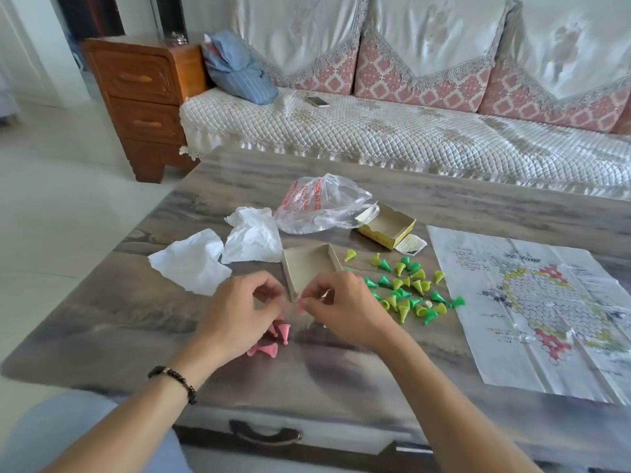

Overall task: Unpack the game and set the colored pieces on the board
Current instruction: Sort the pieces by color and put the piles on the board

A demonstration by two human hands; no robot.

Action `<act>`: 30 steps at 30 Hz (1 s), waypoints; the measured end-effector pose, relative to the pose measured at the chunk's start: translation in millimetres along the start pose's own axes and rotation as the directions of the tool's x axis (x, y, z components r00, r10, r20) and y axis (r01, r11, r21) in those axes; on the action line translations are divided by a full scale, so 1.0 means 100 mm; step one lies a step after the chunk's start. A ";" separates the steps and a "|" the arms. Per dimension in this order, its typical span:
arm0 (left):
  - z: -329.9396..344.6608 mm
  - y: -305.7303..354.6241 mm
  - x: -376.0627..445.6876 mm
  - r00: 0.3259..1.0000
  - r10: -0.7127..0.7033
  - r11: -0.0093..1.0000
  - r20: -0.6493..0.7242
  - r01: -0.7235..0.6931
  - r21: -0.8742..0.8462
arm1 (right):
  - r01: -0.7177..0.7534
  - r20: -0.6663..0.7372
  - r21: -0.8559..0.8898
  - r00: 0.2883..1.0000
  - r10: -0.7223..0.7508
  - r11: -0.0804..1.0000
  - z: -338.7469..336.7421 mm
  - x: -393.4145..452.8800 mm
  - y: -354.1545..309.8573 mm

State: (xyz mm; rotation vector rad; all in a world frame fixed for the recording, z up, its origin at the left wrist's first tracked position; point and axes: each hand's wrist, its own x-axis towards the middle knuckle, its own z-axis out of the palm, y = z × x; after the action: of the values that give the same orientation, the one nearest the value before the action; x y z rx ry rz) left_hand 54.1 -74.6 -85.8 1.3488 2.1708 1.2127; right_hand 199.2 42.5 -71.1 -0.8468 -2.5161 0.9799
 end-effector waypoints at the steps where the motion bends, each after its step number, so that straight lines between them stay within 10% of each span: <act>1: -0.04 -0.04 -0.06 1.000 -0.012 1.000 -0.002 0.012 -0.026 | 0.000 0.018 -0.018 1.000 0.000 1.000 0.08 -0.03 -0.02; 20: -0.12 -0.31 -0.33 0.984 0.179 0.960 0.021 -0.180 0.213 | 0.003 -0.001 -0.073 1.000 -0.003 0.997 0.46 -0.17 -0.18; 30: 0.11 -0.04 -0.22 0.958 0.287 0.928 0.014 -0.281 0.245 | -0.102 -0.239 -0.081 0.968 0.080 0.991 0.09 -0.34 0.15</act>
State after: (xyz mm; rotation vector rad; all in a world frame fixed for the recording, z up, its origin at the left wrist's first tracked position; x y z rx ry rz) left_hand 69.9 -88.4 -98.9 1.8138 2.2572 1.0820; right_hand 226.9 25.3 -90.3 -1.0489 -2.3521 0.7445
